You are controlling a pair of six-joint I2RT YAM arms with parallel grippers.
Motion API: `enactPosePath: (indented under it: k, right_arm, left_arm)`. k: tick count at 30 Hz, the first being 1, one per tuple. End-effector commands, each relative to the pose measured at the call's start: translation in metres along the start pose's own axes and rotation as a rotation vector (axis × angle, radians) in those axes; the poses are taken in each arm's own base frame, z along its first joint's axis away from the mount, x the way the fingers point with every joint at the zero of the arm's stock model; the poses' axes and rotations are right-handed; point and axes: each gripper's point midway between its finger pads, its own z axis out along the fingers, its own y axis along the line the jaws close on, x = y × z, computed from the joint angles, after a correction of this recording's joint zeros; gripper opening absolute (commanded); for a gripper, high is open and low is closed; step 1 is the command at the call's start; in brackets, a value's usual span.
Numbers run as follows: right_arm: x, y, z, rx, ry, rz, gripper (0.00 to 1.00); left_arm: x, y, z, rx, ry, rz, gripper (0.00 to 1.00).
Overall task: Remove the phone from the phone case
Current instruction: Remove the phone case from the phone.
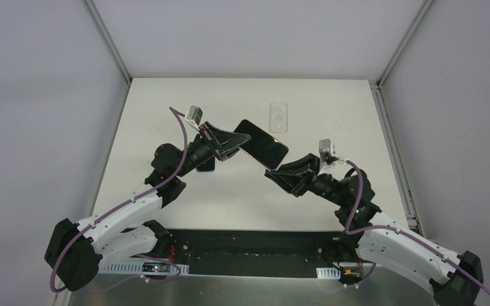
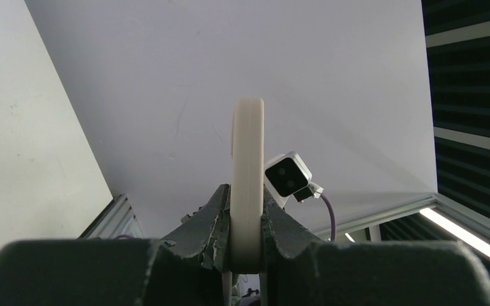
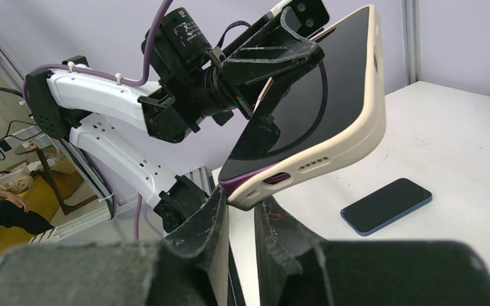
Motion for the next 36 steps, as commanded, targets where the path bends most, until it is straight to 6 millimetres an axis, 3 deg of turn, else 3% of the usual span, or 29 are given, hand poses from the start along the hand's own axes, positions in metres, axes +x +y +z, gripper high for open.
enactPosePath:
  k: [1, 6, 21, 25, 30, 36]
  right_arm:
    - [-0.027, 0.013, 0.004, -0.040, -0.051, -0.106, 0.00]
    - [-0.023, 0.011, -0.003, -0.015, -0.024, -0.104, 0.02]
    - [-0.007, 0.017, -0.033, 0.018, 0.060, -0.051, 0.44]
    - [-0.003, 0.020, -0.045, 0.031, 0.075, -0.028, 0.61]
    - [-0.011, 0.008, -0.059, 0.156, 0.035, 0.054, 0.69]
    - [-0.043, -0.024, -0.068, 0.378, -0.194, 0.260, 0.73]
  left_arm:
    - [0.031, -0.034, -0.005, 0.099, 0.133, 0.009, 0.00]
    - [0.029, -0.029, -0.006, 0.089, 0.119, 0.008, 0.00]
    - [0.019, -0.047, -0.009, 0.138, 0.063, 0.065, 0.00]
    - [0.013, -0.051, -0.010, 0.149, 0.038, 0.088, 0.00]
    - [0.005, -0.051, -0.012, 0.150, -0.002, 0.124, 0.00]
    - [-0.006, -0.037, -0.018, 0.123, -0.084, 0.178, 0.00]
